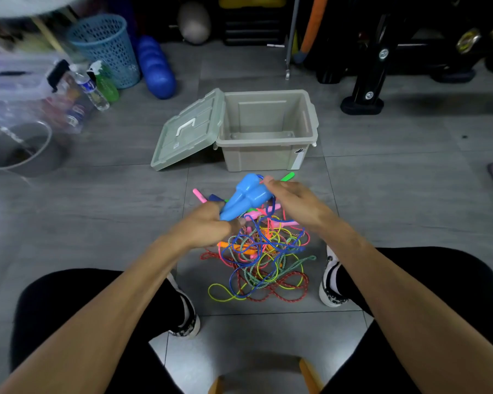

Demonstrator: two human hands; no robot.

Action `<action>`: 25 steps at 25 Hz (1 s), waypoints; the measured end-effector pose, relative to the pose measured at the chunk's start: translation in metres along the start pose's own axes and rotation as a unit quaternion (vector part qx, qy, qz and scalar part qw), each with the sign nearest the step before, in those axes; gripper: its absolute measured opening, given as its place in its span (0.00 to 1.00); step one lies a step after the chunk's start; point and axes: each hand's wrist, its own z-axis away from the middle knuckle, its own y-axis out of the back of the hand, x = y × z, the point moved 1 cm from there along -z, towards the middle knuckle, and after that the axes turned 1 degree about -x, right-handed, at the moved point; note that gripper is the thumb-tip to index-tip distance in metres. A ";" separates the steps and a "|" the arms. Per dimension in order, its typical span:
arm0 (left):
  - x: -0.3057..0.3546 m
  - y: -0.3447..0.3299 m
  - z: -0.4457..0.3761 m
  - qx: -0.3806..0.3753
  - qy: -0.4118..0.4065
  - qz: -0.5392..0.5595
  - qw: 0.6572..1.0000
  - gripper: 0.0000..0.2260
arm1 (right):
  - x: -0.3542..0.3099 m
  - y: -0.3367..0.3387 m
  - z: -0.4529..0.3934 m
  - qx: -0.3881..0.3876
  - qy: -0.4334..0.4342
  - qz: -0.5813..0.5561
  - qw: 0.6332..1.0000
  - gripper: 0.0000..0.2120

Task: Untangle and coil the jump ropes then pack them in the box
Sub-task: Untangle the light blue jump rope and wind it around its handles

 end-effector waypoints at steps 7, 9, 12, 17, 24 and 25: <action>-0.001 0.009 0.005 -0.050 -0.011 0.181 0.982 0.13 | -0.004 0.008 -0.001 -0.045 0.050 -0.166 0.984 0.12; 0.000 0.013 0.008 -0.056 -0.011 0.295 0.954 0.13 | -0.004 0.014 -0.004 0.009 0.067 -0.163 0.984 0.11; 0.008 0.010 0.009 -0.034 -0.007 0.383 0.923 0.12 | -0.001 0.005 -0.003 0.075 0.117 -0.039 0.990 0.11; 0.016 -0.005 -0.004 0.057 0.023 0.408 0.911 0.11 | 0.005 -0.041 0.007 0.058 0.170 0.158 0.971 0.08; 0.014 0.010 -0.013 0.091 0.063 0.554 0.825 0.11 | -0.011 -0.069 0.039 -0.096 0.176 0.376 0.905 0.06; 0.010 0.011 -0.015 0.101 0.073 0.539 0.833 0.12 | -0.012 -0.068 0.041 -0.108 0.187 0.396 0.893 0.06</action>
